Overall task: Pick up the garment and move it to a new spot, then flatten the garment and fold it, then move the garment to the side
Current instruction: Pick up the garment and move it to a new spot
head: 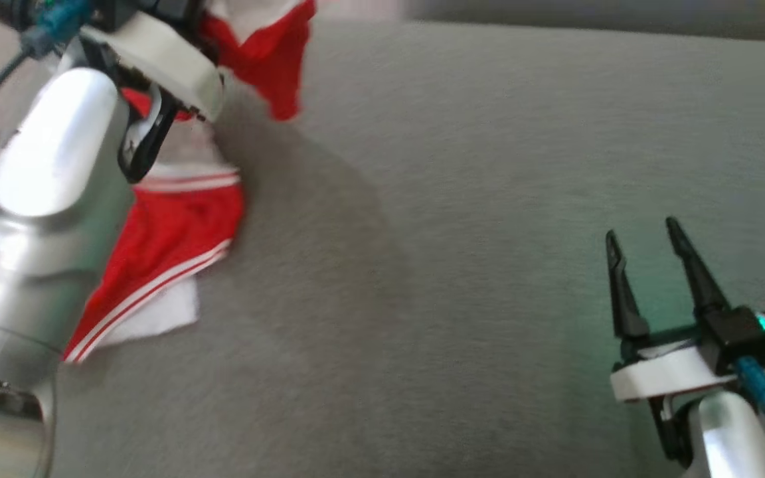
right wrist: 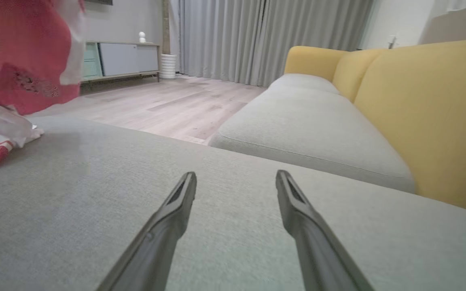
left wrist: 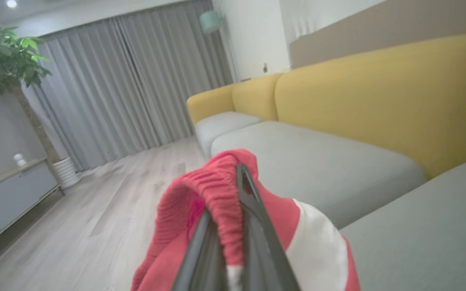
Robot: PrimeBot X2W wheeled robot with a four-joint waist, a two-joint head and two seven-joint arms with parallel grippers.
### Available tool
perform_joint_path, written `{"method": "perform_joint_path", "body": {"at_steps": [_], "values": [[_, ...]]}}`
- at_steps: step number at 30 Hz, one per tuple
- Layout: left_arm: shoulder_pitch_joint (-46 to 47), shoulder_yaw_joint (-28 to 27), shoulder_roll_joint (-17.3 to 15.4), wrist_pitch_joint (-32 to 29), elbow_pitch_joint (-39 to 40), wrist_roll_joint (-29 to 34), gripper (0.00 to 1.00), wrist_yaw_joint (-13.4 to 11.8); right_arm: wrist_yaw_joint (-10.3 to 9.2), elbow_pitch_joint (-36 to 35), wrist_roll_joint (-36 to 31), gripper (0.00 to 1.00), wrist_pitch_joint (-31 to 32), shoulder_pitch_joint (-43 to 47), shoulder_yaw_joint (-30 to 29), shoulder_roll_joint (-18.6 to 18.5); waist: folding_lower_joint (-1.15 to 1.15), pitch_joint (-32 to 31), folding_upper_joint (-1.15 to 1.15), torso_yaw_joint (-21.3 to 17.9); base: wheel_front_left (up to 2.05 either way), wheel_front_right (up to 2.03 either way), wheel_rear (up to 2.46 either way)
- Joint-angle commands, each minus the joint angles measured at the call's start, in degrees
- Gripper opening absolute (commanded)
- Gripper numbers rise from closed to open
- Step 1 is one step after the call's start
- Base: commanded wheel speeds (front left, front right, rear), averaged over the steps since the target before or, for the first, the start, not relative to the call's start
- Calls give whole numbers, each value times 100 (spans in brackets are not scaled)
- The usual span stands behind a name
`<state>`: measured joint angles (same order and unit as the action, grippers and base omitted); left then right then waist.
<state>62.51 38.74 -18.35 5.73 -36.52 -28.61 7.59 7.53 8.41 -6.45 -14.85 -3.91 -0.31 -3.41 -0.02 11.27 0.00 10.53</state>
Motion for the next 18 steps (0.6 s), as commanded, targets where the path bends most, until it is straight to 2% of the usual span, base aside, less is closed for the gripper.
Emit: {"method": "perform_joint_path", "body": {"at_steps": [1,4,10,14,18], "values": [[353,-180,-276,-22,226,-38,0,-11,-4,-179,40,100,-15,-36,153,27,2,-601,0,-770,0,0,0],[294,-248,-311,-232,862,-224,0,-40,-4,-317,215,100,-15,-15,234,47,2,-695,0,-1236,0,0,0],[106,-257,-221,-552,1707,-375,0,-314,-4,-483,569,100,-15,-61,396,52,2,-596,0,-2070,0,0,0],[-164,-66,-29,-663,1822,-380,0,-449,-4,-580,747,100,-15,-168,469,52,2,-296,0,-2440,0,0,0],[-662,150,207,-445,1498,-371,0,-557,-4,-616,907,100,-15,-268,571,52,2,30,0,-2656,0,0,0]]}}
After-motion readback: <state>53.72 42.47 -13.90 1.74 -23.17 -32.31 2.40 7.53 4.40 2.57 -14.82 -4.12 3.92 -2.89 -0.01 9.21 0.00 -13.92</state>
